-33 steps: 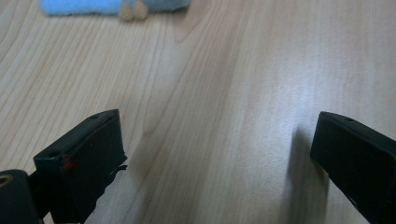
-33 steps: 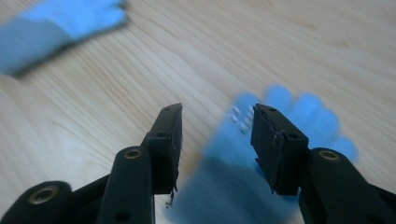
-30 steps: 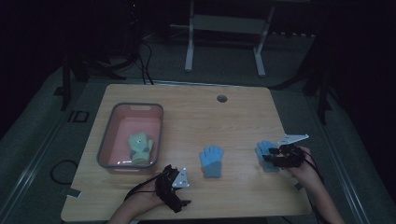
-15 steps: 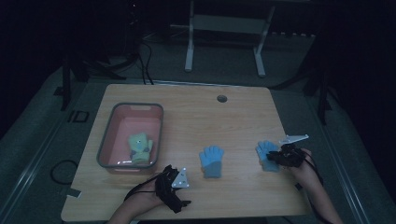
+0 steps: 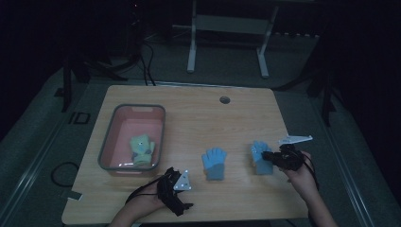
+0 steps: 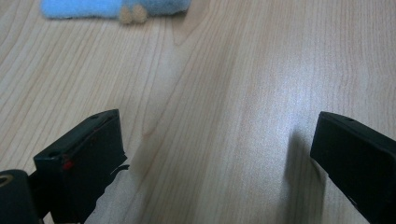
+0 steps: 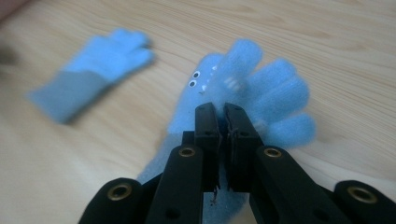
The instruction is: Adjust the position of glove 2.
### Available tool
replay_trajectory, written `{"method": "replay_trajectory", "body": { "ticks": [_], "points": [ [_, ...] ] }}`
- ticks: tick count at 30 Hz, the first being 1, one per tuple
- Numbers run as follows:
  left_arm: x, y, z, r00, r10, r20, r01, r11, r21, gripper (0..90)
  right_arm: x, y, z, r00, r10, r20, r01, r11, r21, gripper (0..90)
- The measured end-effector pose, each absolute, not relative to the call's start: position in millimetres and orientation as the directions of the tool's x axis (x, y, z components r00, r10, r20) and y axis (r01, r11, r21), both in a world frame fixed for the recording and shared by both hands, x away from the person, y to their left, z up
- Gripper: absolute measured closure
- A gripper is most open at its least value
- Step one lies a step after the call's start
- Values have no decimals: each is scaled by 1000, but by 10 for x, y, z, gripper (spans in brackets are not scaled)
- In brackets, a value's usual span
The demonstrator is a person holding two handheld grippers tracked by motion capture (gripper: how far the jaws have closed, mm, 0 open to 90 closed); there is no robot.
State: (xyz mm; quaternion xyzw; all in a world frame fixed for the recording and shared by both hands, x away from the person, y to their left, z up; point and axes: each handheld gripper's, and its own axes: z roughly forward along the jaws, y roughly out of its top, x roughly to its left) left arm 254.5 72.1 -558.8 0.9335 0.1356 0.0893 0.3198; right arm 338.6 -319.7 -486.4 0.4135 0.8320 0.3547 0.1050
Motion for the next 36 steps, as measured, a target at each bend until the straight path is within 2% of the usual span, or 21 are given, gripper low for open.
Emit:
{"method": "replay_trajectory", "body": {
  "ticks": [5,9,21,25,27,31,33,36],
  "points": [
    [2546,720,-5588,948,309,81,195,-759,621,30,3229,-2967,-4701,-691,718,88,541,432,722,852],
    [2545,719,-5585,947,311,80,196,-755,625,30,3174,-2866,-4677,-684,727,64,531,435,727,852],
    [2547,727,-5581,948,311,73,197,-751,630,30,3352,-2744,-5196,-642,758,115,631,436,642,850],
    [2549,731,-5583,947,311,74,198,-751,630,30,3392,-2735,-5316,-636,767,86,638,460,617,837],
    [2549,730,-5583,948,309,74,196,-753,629,30,3397,-2733,-5343,-640,766,67,635,477,607,808],
    [2548,730,-5584,948,311,74,198,-752,629,30,3395,-2745,-5349,-657,752,42,623,511,592,694],
    [2548,729,-5585,947,312,77,197,-753,628,30,3383,-2756,-5311,-685,729,9,589,546,596,652],
    [2548,729,-5581,947,312,75,197,-749,633,30,3397,-2790,-5272,-704,710,8,569,558,604,624]
  ]
}}
